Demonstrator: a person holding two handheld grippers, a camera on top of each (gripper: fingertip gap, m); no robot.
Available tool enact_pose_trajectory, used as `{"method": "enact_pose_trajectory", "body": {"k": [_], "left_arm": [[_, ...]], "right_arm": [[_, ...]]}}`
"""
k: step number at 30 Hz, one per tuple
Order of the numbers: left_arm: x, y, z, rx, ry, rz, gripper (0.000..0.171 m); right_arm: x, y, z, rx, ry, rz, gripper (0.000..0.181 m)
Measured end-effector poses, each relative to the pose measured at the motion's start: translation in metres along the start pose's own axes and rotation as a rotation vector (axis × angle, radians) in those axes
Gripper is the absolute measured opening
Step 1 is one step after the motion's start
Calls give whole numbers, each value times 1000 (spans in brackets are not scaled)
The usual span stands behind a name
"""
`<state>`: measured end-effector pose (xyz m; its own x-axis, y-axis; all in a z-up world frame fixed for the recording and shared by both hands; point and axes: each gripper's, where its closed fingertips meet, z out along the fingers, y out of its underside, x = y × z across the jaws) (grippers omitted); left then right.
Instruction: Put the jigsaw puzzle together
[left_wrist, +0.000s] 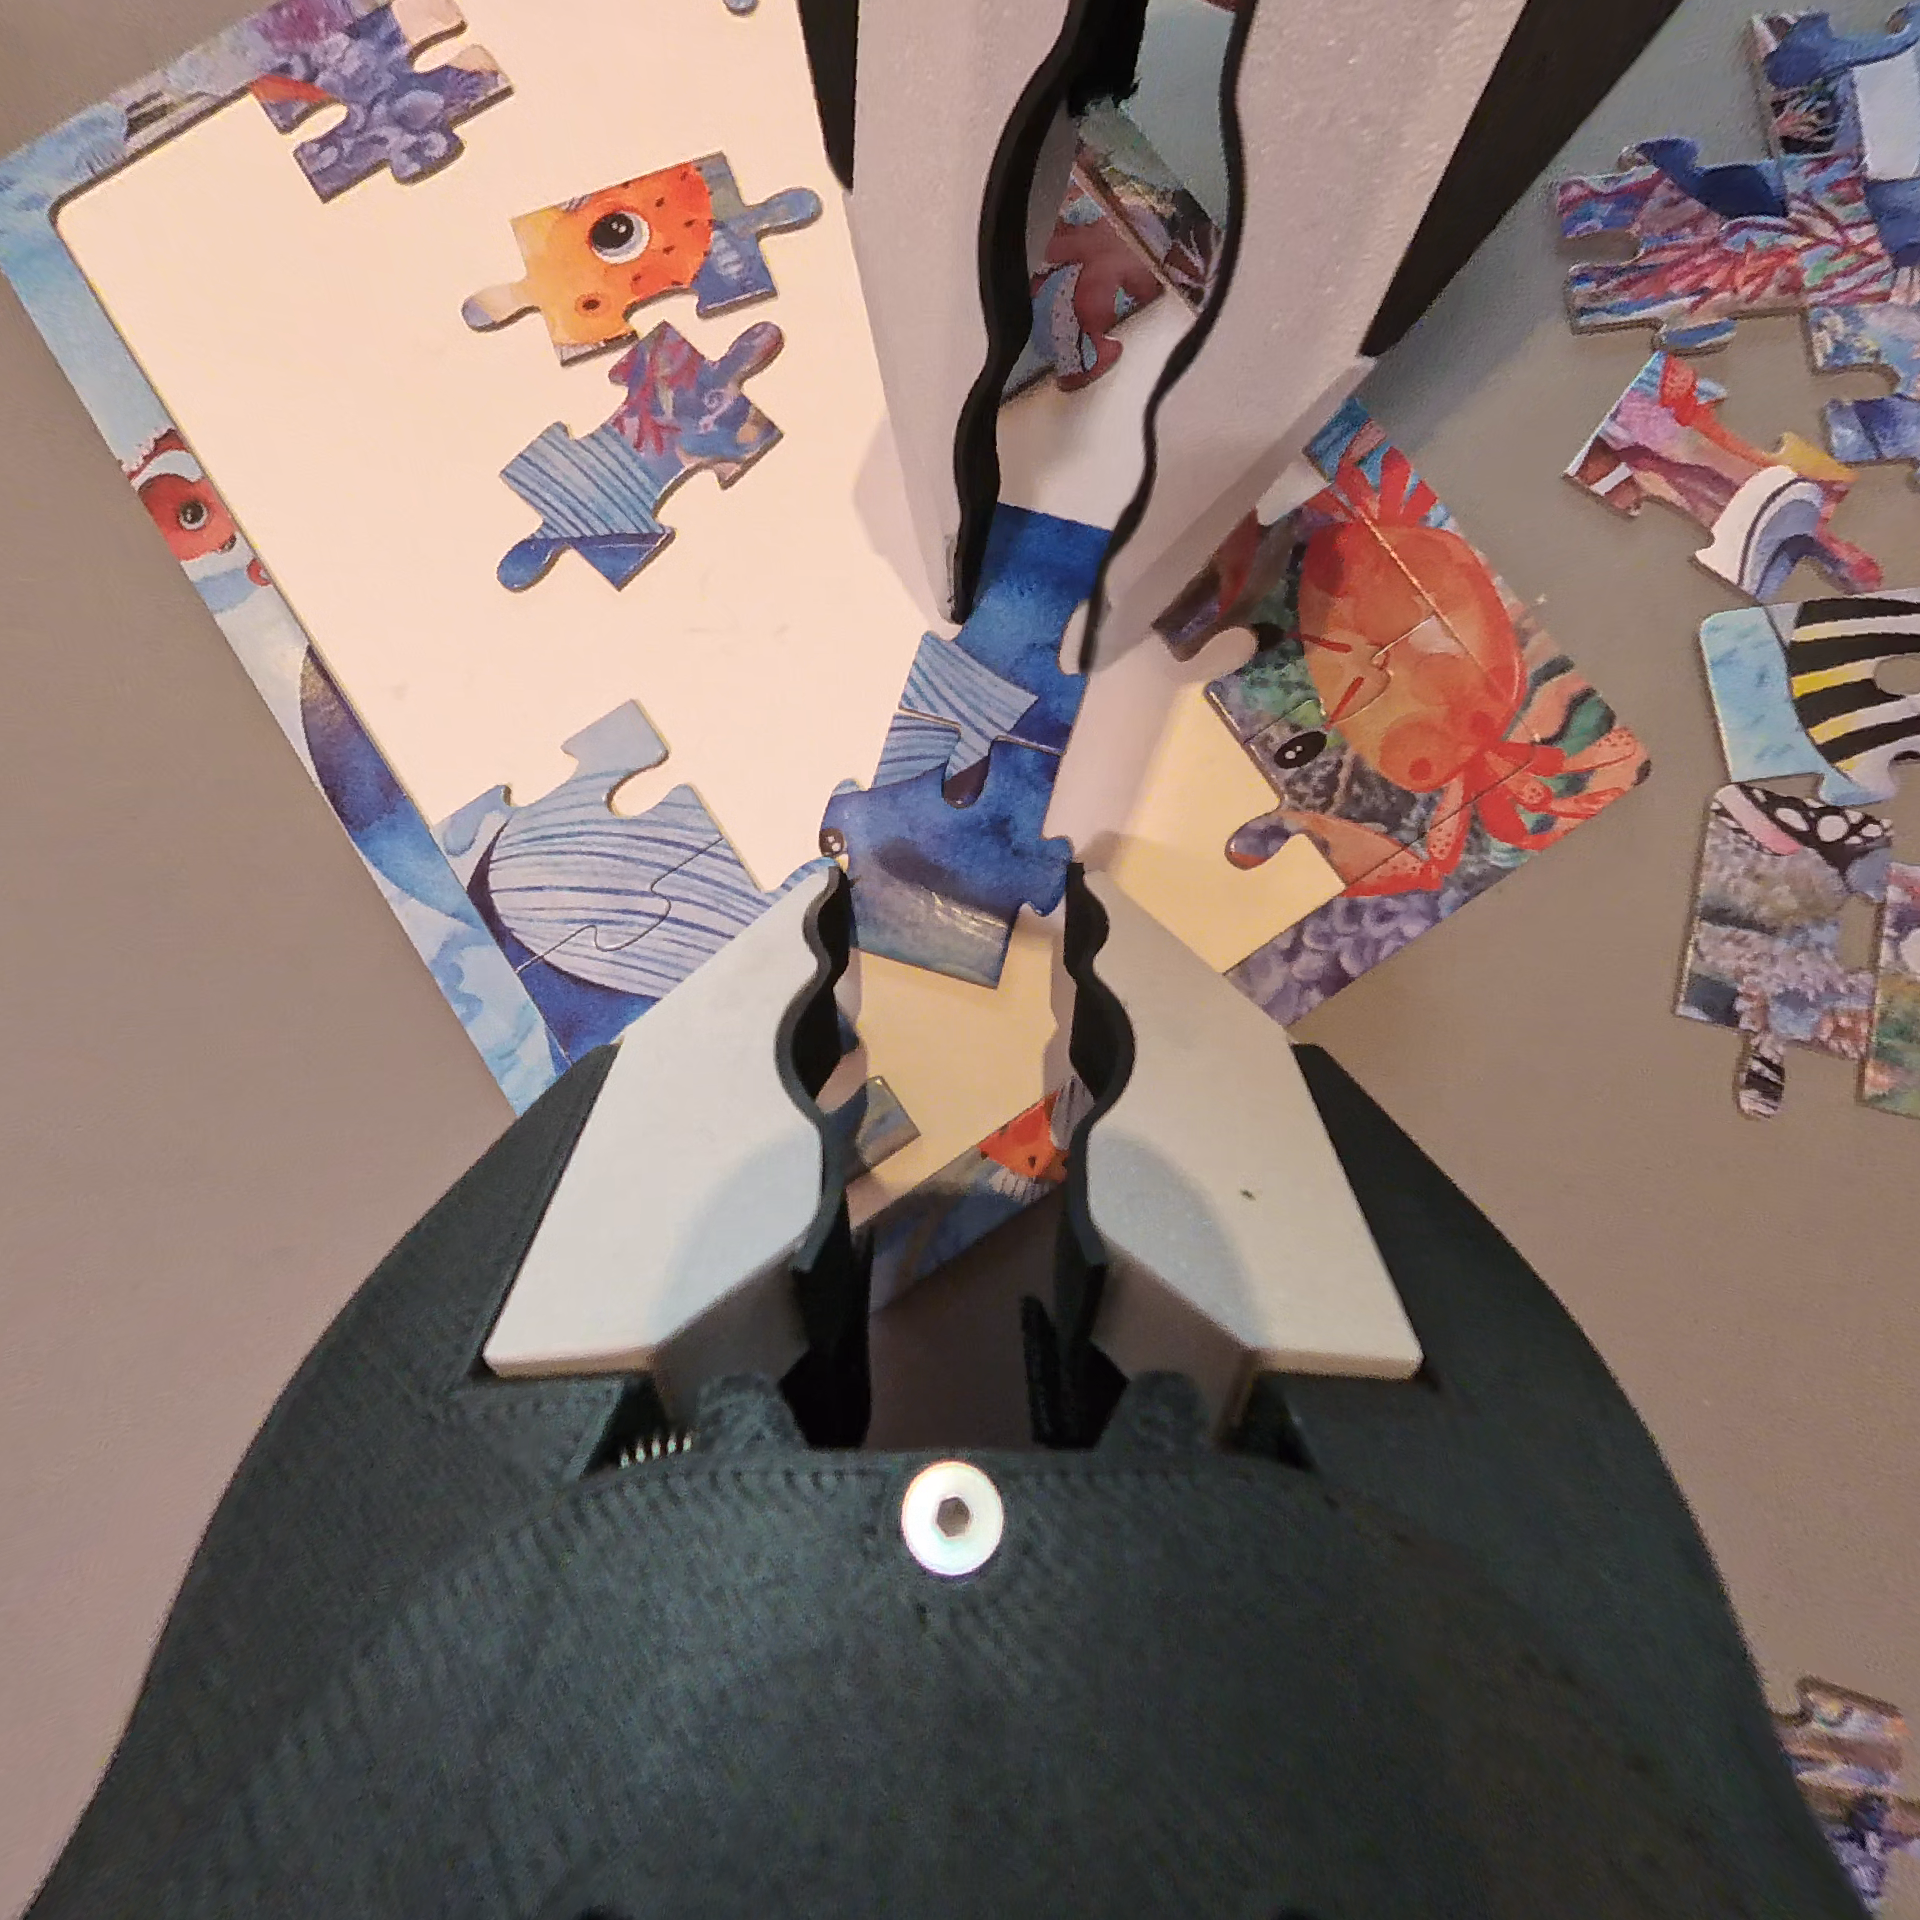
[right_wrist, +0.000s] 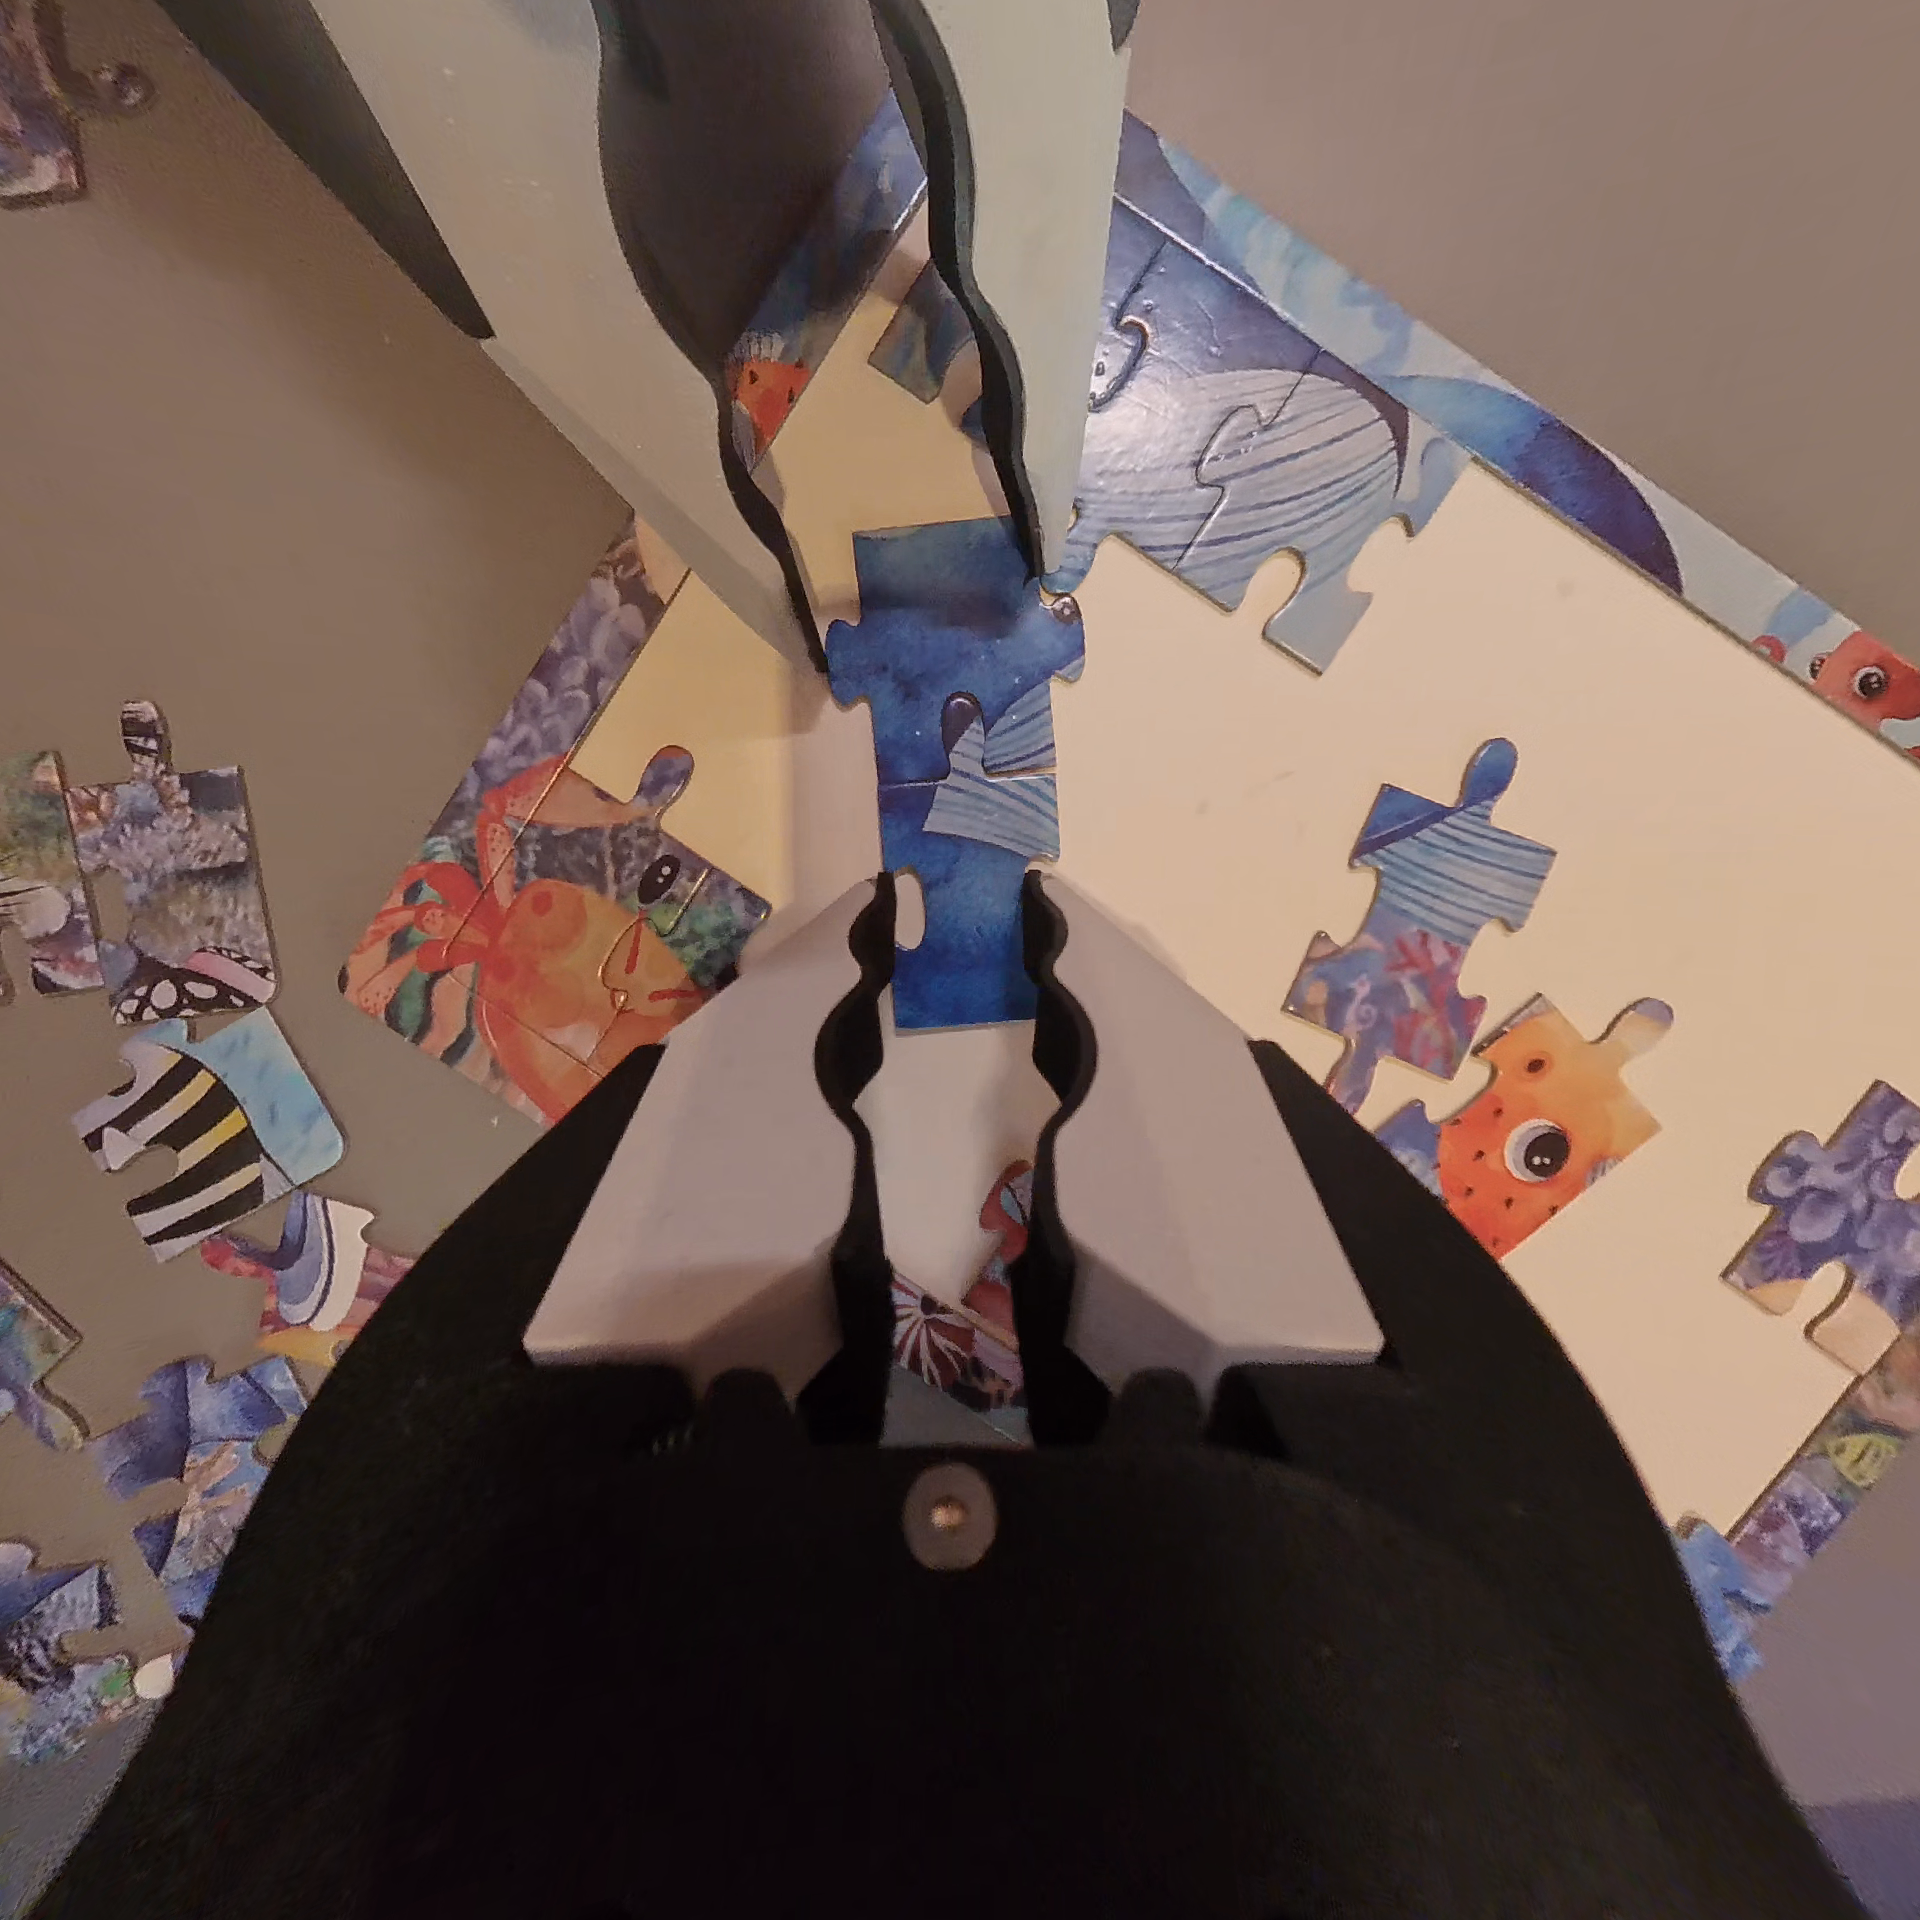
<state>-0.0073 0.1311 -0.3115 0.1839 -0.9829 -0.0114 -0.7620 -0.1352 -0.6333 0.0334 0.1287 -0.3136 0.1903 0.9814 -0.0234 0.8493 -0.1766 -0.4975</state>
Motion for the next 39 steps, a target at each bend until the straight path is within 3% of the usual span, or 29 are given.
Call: {"method": "enact_pose_trajectory", "body": {"k": [2, 19, 31, 39], "left_arm": [[0, 0, 0, 8, 9, -10, 41], [-2, 0, 0, 27, 20, -29, 35], [-5, 0, 0, 35, -5, -28, 31], [-5, -1, 0, 34, -11, -35, 31]], "right_arm": [[1, 0, 0, -5, -8, -12, 16], [1, -1, 0, -119, -71, -208, 16], [0, -4, -4, -19, -42, -68, 15], [-3, -29, -27, 8, 15, -87, 15]]}}
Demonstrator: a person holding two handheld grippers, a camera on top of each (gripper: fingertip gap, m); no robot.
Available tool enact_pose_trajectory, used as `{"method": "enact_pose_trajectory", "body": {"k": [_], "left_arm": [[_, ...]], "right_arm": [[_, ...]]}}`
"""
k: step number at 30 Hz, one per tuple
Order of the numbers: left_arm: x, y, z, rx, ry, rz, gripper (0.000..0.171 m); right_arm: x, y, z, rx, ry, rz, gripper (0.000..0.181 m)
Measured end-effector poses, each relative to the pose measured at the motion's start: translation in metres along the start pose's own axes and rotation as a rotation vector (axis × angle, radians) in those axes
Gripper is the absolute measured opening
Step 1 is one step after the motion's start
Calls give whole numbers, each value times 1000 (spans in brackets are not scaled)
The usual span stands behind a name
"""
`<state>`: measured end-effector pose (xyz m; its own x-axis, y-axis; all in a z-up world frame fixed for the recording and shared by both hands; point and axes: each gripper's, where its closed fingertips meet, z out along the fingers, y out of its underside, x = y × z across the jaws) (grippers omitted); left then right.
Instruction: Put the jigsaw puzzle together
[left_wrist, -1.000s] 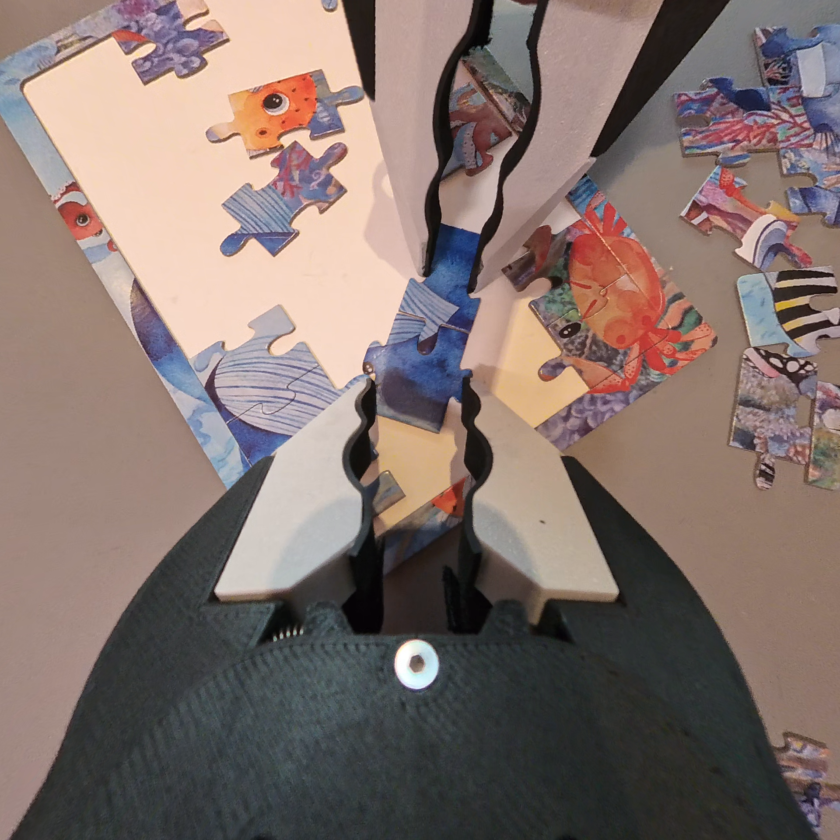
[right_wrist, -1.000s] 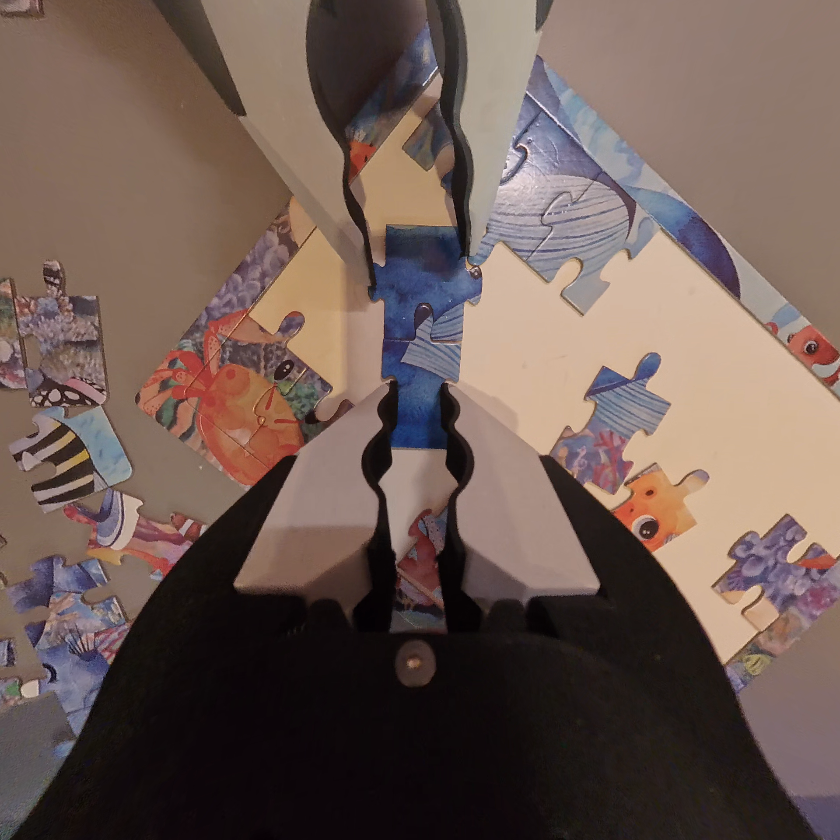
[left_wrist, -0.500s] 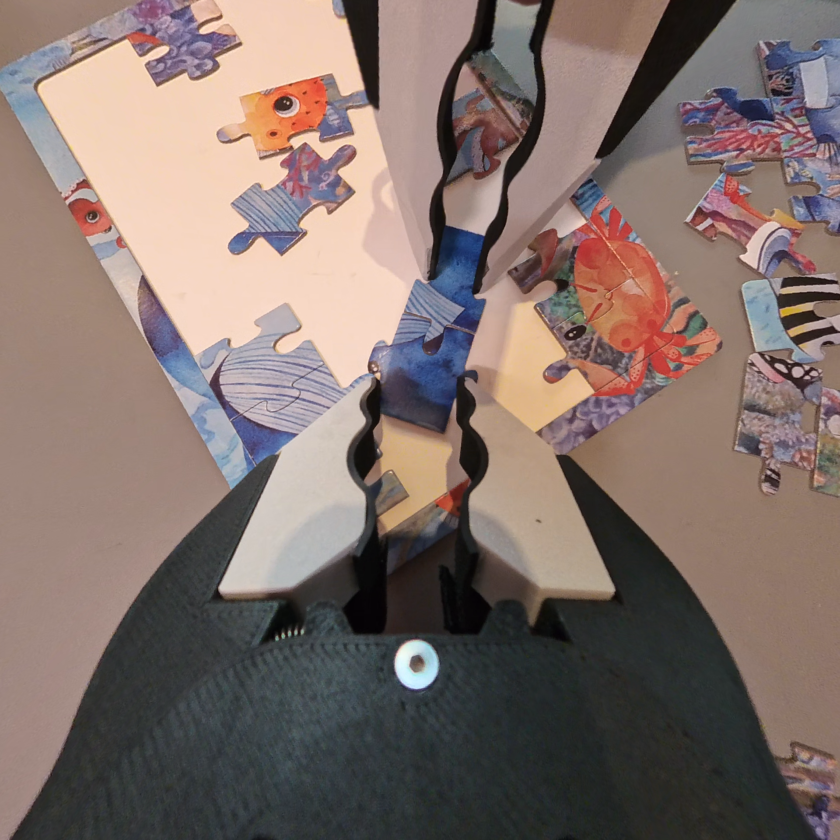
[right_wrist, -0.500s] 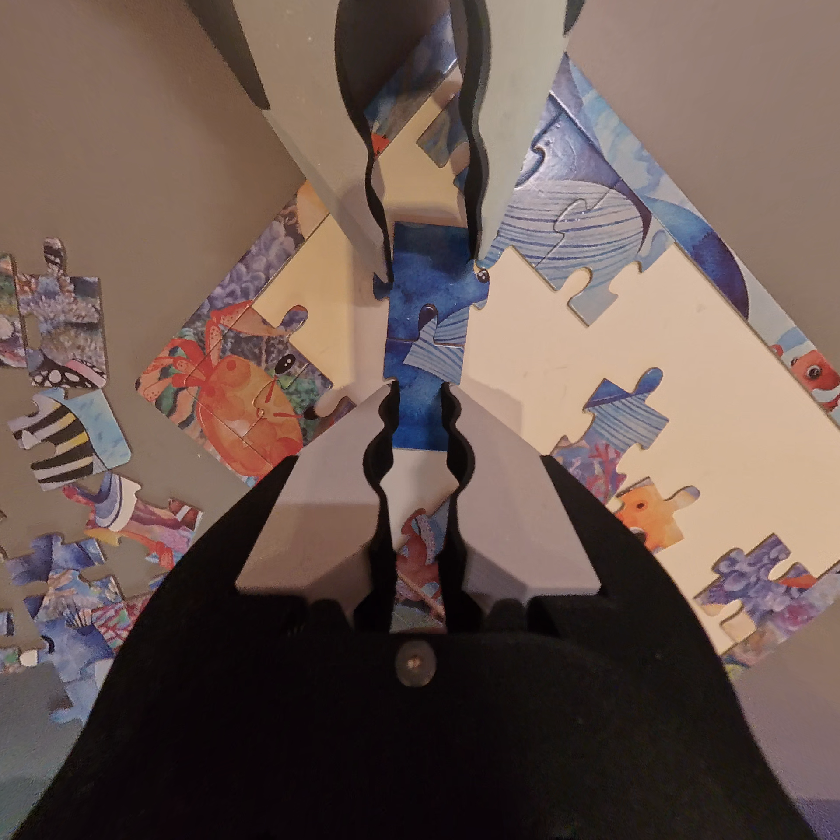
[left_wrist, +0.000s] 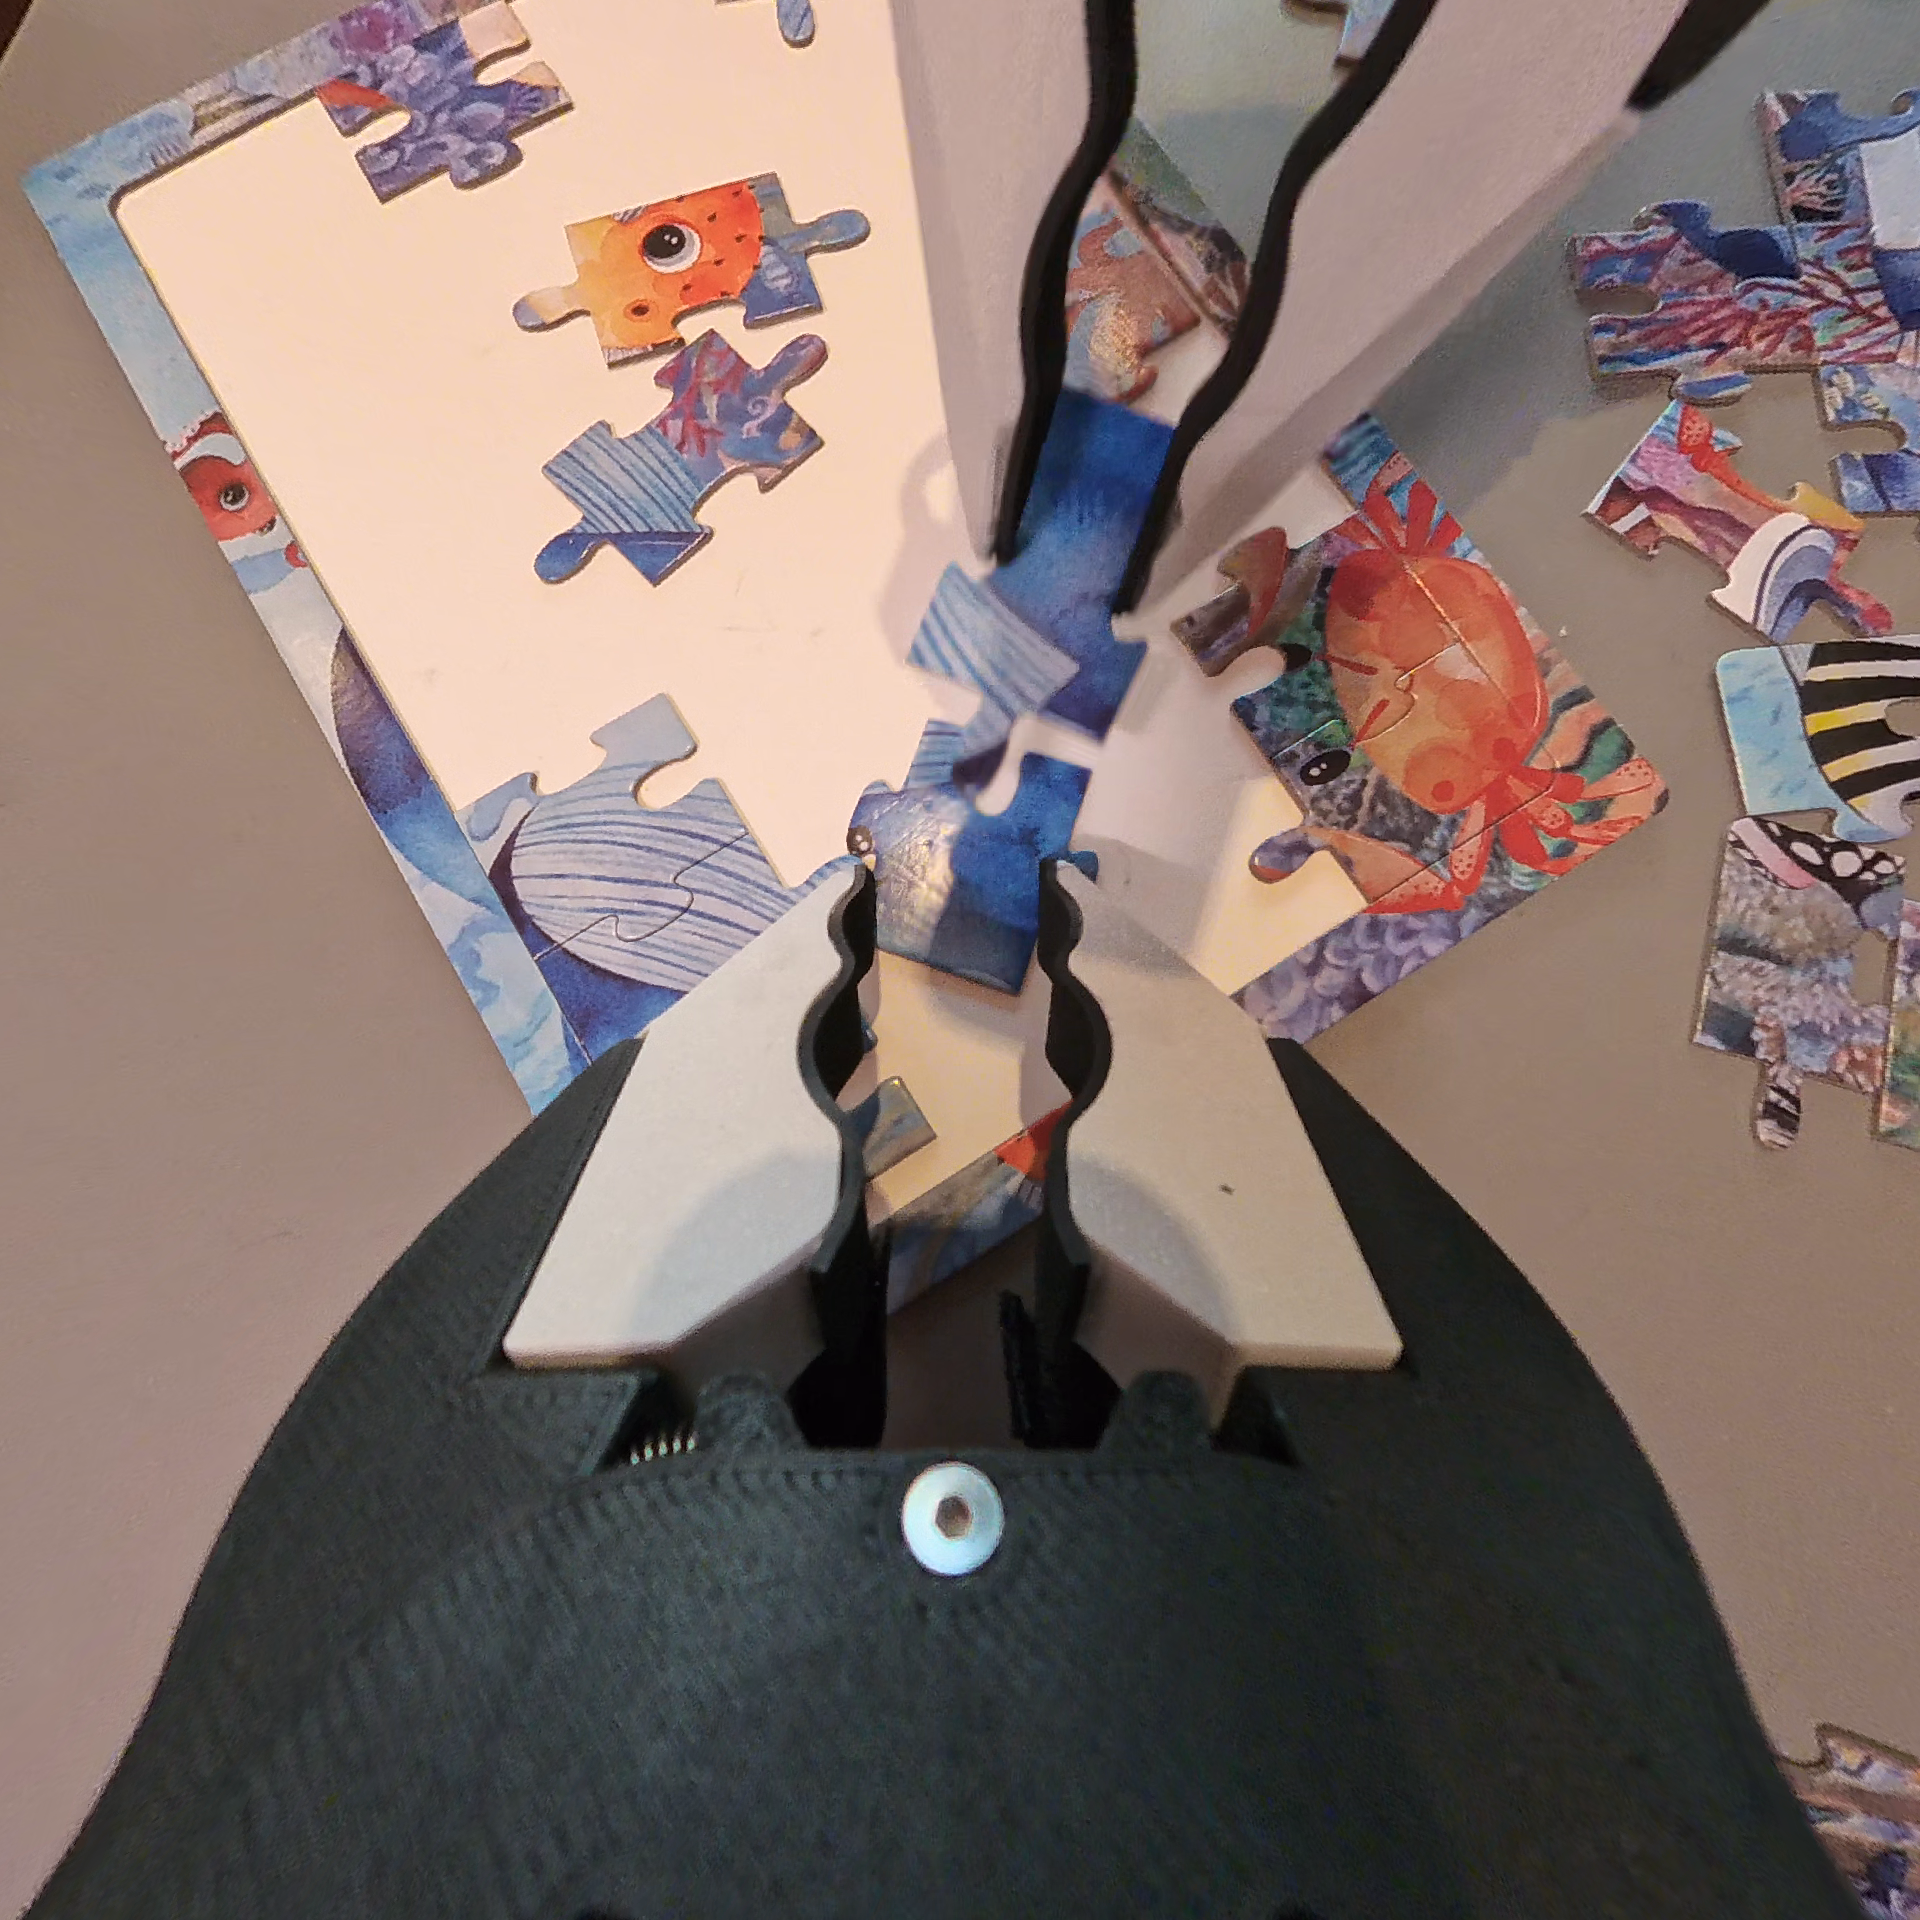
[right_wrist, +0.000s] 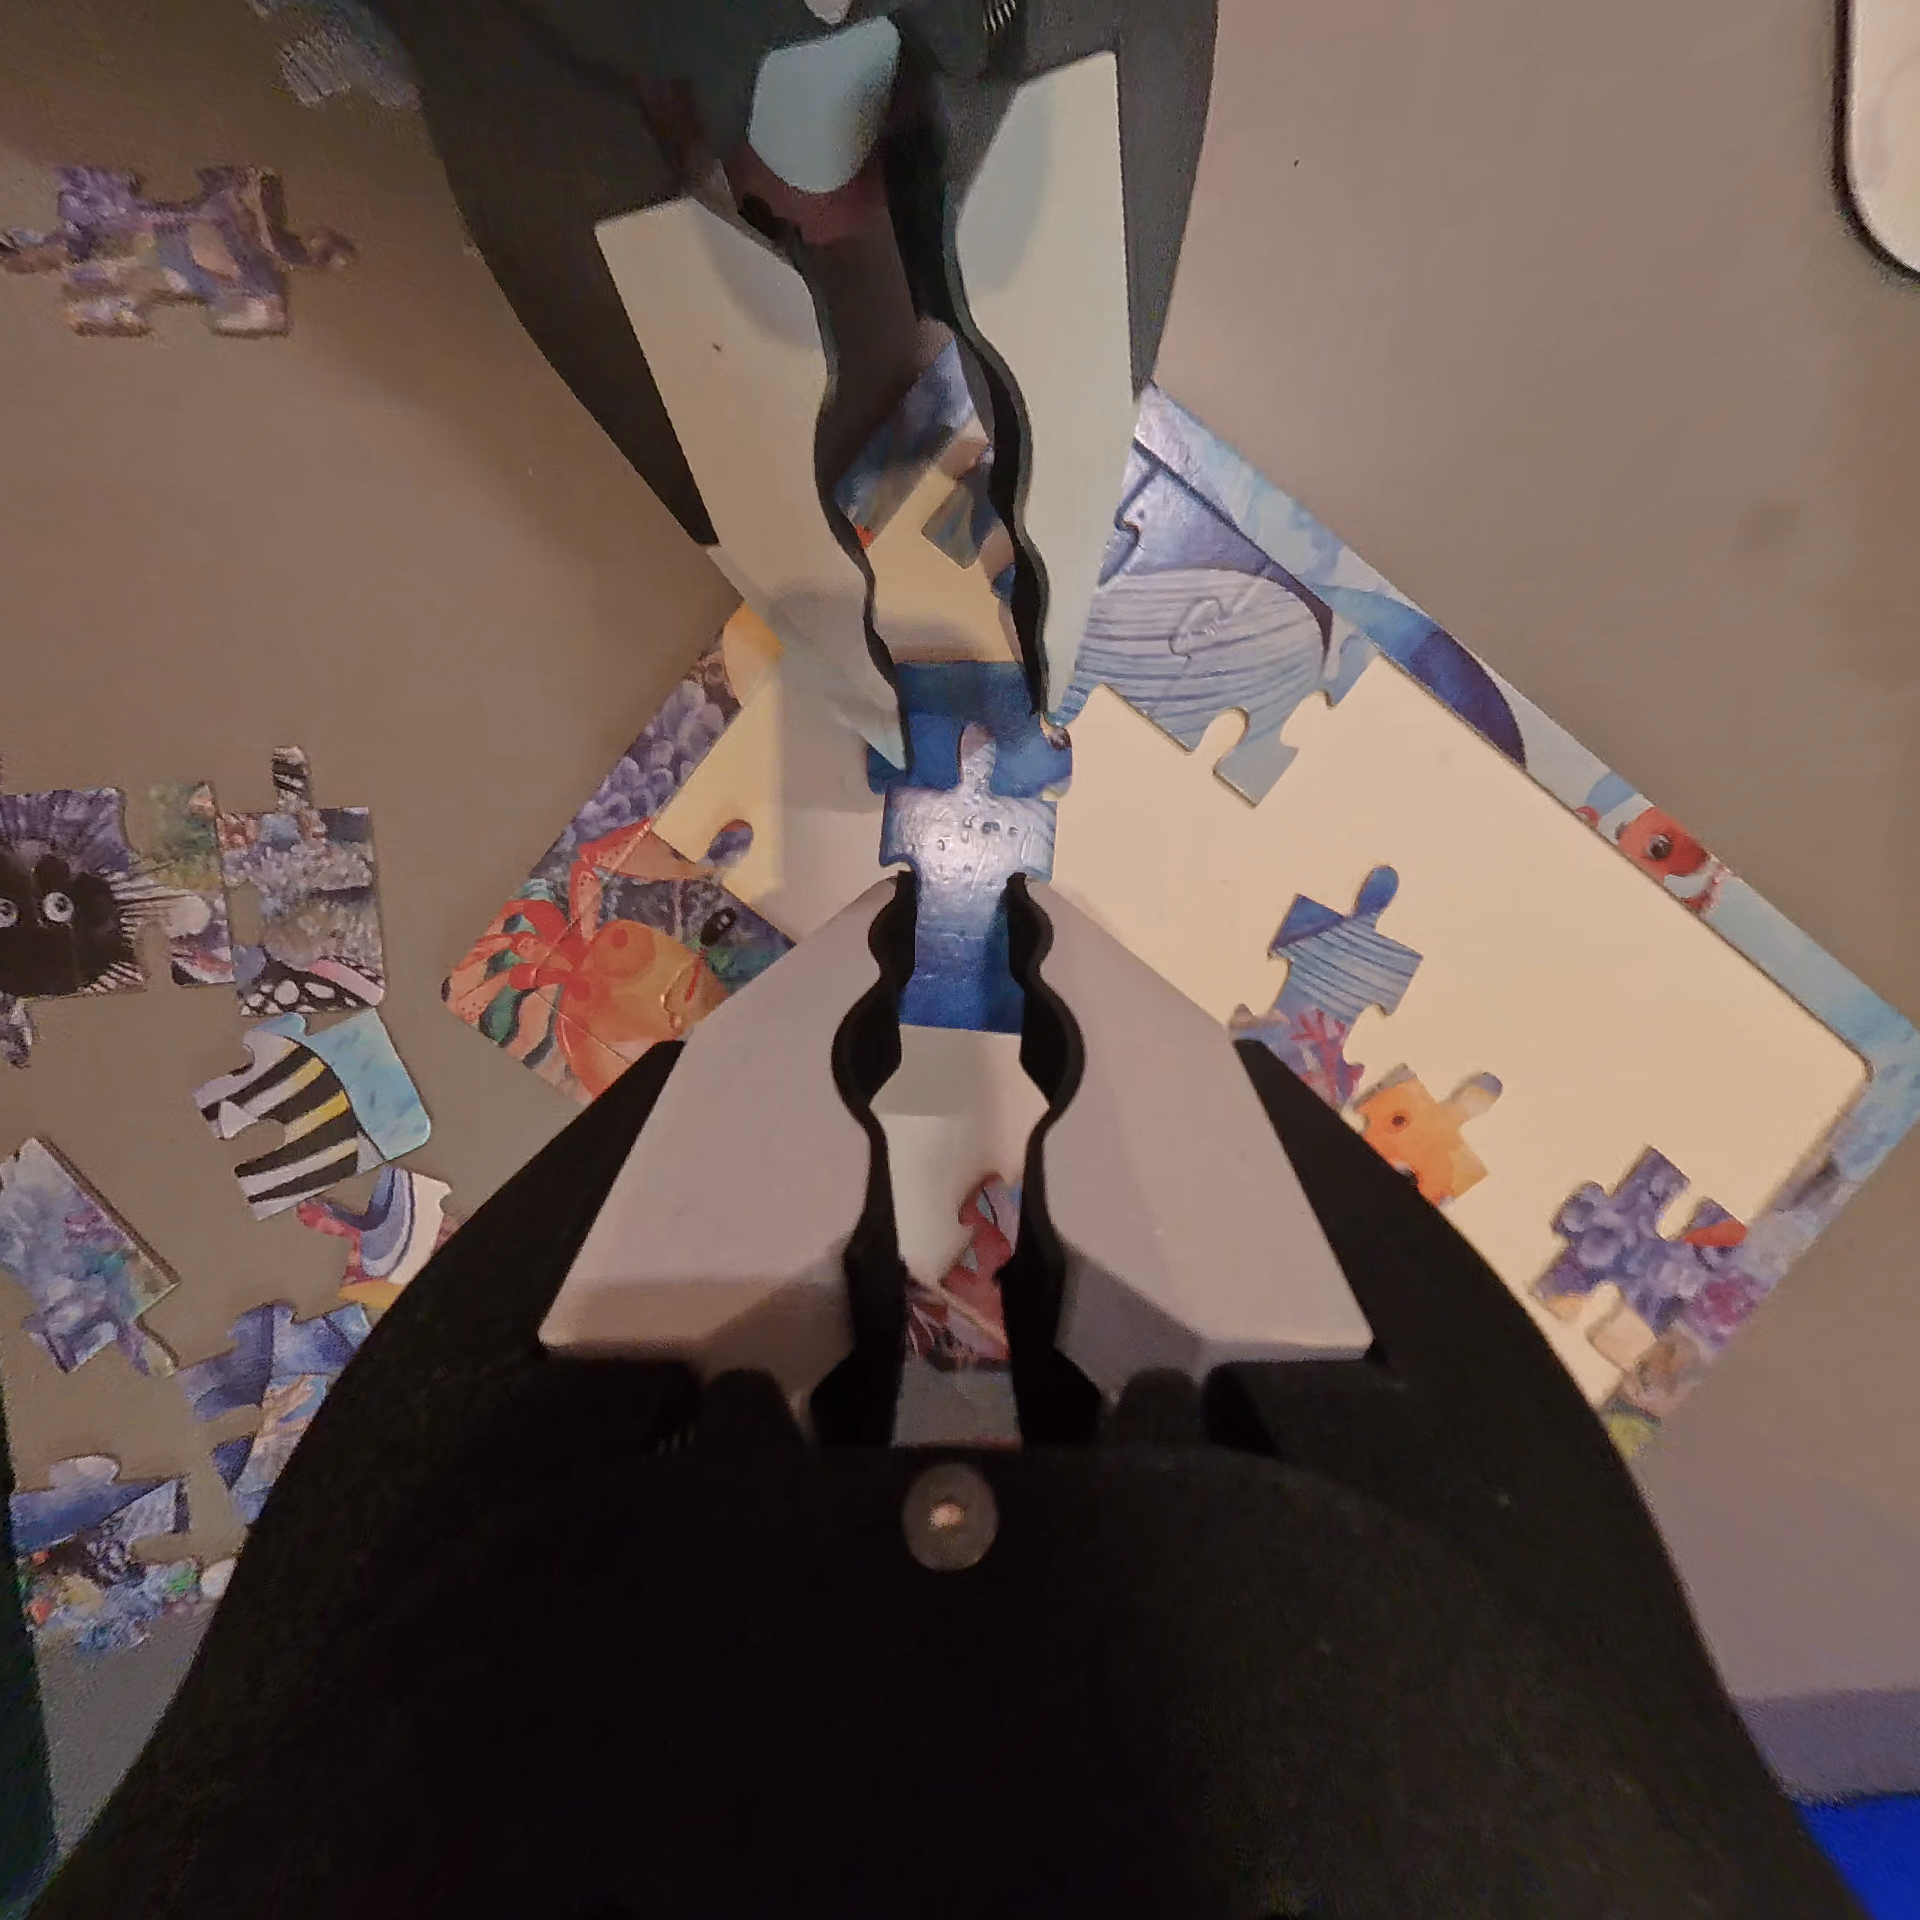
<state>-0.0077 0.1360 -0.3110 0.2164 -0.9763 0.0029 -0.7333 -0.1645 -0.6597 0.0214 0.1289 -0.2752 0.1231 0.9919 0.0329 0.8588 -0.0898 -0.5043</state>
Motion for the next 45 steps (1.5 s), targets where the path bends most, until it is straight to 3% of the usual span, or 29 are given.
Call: {"method": "enact_pose_trajectory", "body": {"k": [2, 4, 6, 12, 15, 16, 17, 18, 25, 32, 45], "left_arm": [[0, 0, 0, -1, 0, 0, 30], [0, 0, 0, -5, 1, 2, 30], [0, 0, 0, -9, 5, 2, 30], [-3, 3, -3, -19, 2, -17, 34], [-4, 5, -4, -27, 1, -22, 36], [-4, 5, -4, -27, -1, -18, 37], [-4, 5, -4, -28, -2, -15, 36], [-4, 5, -3, -28, -1, -14, 36], [-4, 5, -3, -24, 4, -11, 36], [-5, 3, -1, -14, -16, -15, 37], [-5, 1, 0, -8, -54, -29, 35]], "right_arm": [[1, 13, -6, -48, 21, 8, 15], [-12, 28, -9, -77, -50, 57, 16], [-7, 42, -10, -105, -31, 93, 32], [65, 30, -5, 30, 184, 235, 35], [89, 42, 14, -23, 224, 264, 35], [89, 44, 20, -27, 189, 281, 36], [88, 41, 21, -1, 157, 306, 21], [89, 44, 22, -7, 154, 318, 26], [74, 41, 19, 43, 50, 290, 16], [5, 30, 17, 18, -138, 58, 16], [7, 34, 22, -208, -101, -49, 16]]}}
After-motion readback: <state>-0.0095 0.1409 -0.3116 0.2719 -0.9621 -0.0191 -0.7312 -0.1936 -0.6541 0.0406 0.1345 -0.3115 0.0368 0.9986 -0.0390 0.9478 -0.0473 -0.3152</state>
